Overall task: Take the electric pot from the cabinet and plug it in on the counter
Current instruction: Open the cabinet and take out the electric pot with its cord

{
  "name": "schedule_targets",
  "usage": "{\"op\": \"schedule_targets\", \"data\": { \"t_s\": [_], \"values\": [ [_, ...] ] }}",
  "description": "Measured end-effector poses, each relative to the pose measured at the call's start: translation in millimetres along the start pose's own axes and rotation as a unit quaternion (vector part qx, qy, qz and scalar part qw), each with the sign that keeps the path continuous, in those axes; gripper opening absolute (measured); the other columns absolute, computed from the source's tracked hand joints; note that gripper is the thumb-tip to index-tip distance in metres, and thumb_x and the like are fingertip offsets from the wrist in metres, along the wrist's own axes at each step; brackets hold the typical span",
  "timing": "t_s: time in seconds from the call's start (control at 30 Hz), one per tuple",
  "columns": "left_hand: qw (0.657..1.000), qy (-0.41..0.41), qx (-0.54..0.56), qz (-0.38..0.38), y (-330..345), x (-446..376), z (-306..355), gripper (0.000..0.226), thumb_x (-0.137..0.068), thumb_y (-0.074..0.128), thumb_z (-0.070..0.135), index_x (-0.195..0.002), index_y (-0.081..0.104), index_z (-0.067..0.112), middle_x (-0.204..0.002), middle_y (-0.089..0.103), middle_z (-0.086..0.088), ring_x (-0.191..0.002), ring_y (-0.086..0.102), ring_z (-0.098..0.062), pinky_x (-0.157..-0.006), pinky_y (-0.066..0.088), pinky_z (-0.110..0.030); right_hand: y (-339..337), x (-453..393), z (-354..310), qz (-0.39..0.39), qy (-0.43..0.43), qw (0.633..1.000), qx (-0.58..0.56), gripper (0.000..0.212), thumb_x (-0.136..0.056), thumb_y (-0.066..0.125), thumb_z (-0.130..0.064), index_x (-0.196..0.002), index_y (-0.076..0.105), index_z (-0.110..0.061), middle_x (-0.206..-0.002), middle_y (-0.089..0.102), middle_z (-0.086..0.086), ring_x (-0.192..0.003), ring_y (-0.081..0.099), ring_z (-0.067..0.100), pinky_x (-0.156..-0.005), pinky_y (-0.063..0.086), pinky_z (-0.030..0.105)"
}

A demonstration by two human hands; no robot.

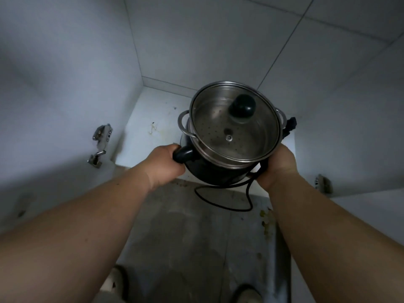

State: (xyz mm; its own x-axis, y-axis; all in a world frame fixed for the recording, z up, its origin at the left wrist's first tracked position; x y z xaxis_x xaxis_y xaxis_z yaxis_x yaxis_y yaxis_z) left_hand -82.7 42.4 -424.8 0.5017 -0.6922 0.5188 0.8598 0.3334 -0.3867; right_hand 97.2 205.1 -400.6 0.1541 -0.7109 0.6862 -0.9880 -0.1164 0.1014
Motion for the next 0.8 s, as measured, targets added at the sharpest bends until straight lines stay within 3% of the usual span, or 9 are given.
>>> {"op": "schedule_targets", "data": {
  "t_s": [0.07,0.2,0.4,0.57,0.7,0.8],
  "values": [
    [1.000,-0.018,-0.012,-0.002,-5,33,18,0.024,-0.070,0.057,-0.002,-0.069,0.057,0.023,-0.067,0.056,-0.004,-0.059,0.054,-0.017,-0.048,0.040,-0.023,-9,35,-12,0.026,0.018,0.999,0.000,0.016,-0.075,0.058,-0.010,-0.077,0.071,-0.019,-0.066,0.069,-0.001,-0.073,0.061,0.021,-0.081,0.054,0.043],
    [0.998,-0.033,-0.051,-0.012,-16,99,46,0.028,-0.073,0.057,-0.001,-0.066,0.052,0.026,-0.065,0.055,-0.002,-0.061,0.054,-0.019,-0.050,0.038,-0.025,-28,107,-23,0.063,0.067,0.995,-0.026,0.017,-0.072,0.064,-0.019,-0.087,0.072,-0.018,-0.083,0.074,0.004,-0.077,0.069,0.026,-0.063,0.057,0.034],
    [0.992,-0.063,-0.086,-0.063,-39,209,82,0.032,-0.075,0.056,-0.002,-0.068,0.053,0.030,-0.065,0.055,0.000,-0.062,0.055,-0.018,-0.047,0.036,-0.023,-59,227,-31,0.107,0.111,0.987,-0.036,0.019,-0.076,0.059,-0.024,-0.089,0.071,-0.018,-0.073,0.075,0.004,-0.067,0.071,0.024,-0.057,0.056,0.033],
    [0.991,-0.057,-0.104,-0.069,-55,278,117,0.028,-0.070,0.054,-0.004,-0.061,0.053,0.023,-0.059,0.055,-0.001,-0.054,0.052,-0.014,-0.040,0.034,-0.019,-83,307,-45,0.133,0.117,0.983,-0.044,0.019,-0.077,0.061,-0.023,-0.093,0.069,-0.015,-0.078,0.073,0.006,-0.077,0.067,0.027,-0.064,0.057,0.037],
    [0.992,-0.037,-0.112,-0.052,-57,318,140,0.024,-0.069,0.056,-0.002,-0.061,0.053,0.021,-0.059,0.054,-0.001,-0.058,0.052,-0.021,-0.050,0.037,-0.025,-102,350,-60,0.126,0.104,0.984,-0.070,0.013,-0.080,0.059,-0.019,-0.087,0.068,-0.013,-0.065,0.072,0.006,-0.070,0.067,0.027,-0.045,0.054,0.030],
    [0.993,-0.024,-0.112,-0.024,-55,355,160,0.019,-0.068,0.058,0.000,-0.066,0.057,0.019,-0.060,0.055,-0.003,-0.062,0.053,-0.024,-0.055,0.041,-0.026,-120,387,-79,0.104,0.092,0.988,-0.073,0.015,-0.083,0.053,-0.017,-0.084,0.068,-0.012,-0.050,0.069,0.002,-0.053,0.067,0.023,-0.040,0.051,0.027]
  ]
}}
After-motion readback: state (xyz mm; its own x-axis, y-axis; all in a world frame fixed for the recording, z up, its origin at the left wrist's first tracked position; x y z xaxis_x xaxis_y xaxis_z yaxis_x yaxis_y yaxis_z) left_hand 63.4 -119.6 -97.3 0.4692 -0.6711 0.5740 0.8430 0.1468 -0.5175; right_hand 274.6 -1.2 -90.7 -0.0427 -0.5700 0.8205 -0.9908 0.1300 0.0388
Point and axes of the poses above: each hand's wrist, its own x-axis away from the middle knuckle, its own y-axis out of the palm, z = x × y, the point moved 3 cm from there along -x, towards the middle knuckle
